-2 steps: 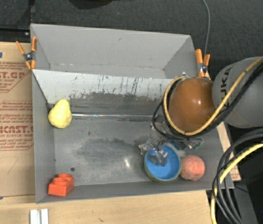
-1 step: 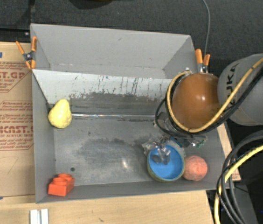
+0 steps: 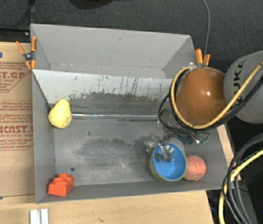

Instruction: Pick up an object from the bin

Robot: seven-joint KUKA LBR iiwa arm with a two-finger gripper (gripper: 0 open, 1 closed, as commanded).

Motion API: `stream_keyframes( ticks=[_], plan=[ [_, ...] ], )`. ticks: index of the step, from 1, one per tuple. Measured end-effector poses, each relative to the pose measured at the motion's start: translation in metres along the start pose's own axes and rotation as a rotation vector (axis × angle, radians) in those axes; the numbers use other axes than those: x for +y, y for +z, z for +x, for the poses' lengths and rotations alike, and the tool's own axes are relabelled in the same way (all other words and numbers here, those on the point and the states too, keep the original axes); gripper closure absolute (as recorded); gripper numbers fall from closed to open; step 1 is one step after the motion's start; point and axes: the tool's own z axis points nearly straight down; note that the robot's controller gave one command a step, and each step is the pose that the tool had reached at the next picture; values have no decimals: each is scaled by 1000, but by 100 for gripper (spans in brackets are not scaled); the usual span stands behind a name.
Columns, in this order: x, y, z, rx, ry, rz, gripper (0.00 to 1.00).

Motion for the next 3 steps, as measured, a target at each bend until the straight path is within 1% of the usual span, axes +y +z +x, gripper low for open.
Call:
stream_keyframes(
  ticks=[1, 3],
  plan=[
    [-1, -19, -1, -4, 0, 4, 100],
    [-1, -34, -2, -6, 1, 6, 100]
  ],
)
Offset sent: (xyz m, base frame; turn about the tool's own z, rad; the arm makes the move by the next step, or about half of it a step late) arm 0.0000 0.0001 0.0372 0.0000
